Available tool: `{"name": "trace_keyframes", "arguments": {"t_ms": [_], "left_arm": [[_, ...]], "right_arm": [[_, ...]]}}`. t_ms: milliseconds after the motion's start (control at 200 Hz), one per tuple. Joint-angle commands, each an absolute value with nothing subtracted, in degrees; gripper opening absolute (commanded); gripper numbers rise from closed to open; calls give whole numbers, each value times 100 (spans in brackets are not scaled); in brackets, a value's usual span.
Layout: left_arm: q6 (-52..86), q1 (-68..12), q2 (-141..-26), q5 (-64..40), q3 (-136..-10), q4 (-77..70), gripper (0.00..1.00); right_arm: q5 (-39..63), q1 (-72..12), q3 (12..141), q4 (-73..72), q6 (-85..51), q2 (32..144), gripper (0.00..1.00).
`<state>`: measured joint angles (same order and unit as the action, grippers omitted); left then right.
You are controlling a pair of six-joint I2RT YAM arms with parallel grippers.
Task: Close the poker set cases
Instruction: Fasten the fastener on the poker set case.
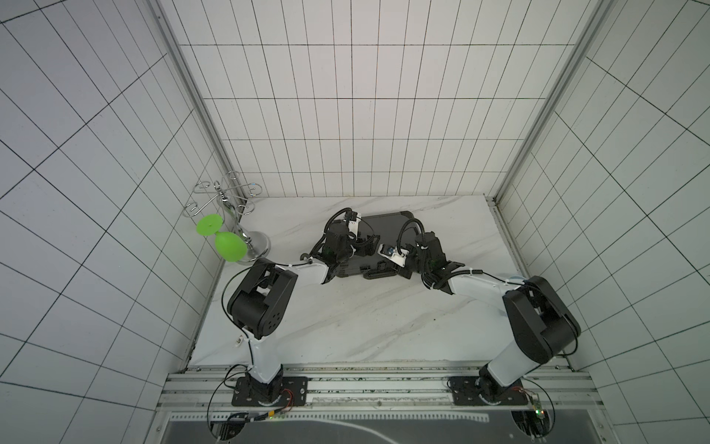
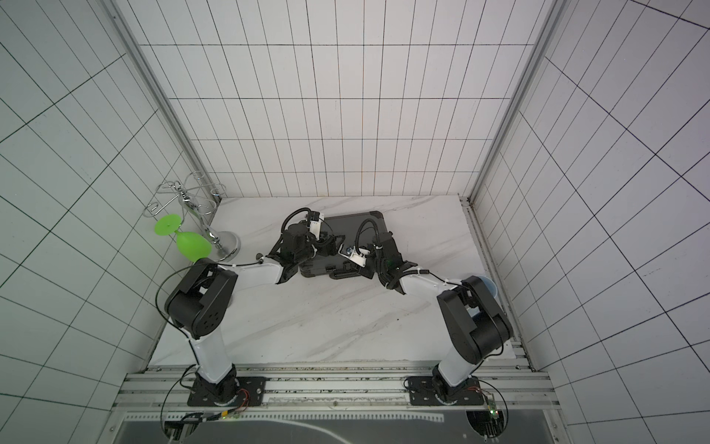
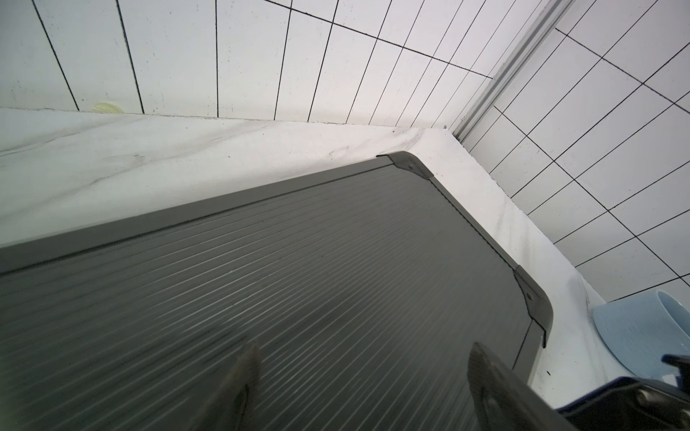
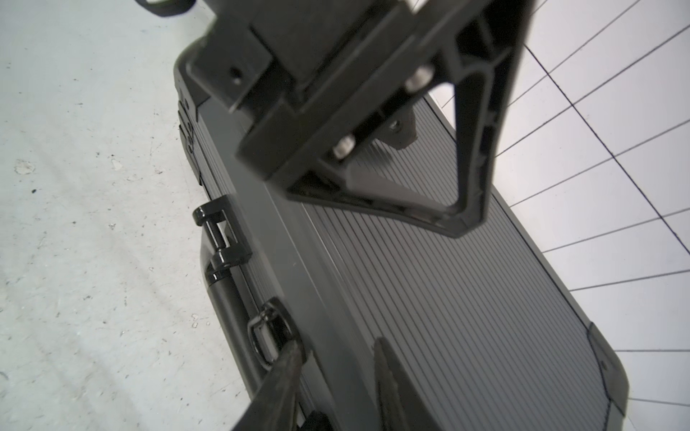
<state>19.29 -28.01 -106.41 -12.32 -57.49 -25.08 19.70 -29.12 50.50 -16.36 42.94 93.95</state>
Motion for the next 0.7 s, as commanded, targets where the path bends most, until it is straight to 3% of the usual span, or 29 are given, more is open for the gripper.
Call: {"name": "trace_keyframes", "arguments": {"t_ms": [0, 695], "left_arm": [[2216, -2689, -11120, -1151, -5335, -1176, 87], [2206, -2689, -11051, -1148, -5307, -1187, 87]], "right_arm": [[2384, -2857, 5676, -1010, 4693, 9549, 35], [2781, -2771, 5779, -385, 4834, 9243, 38]]}}
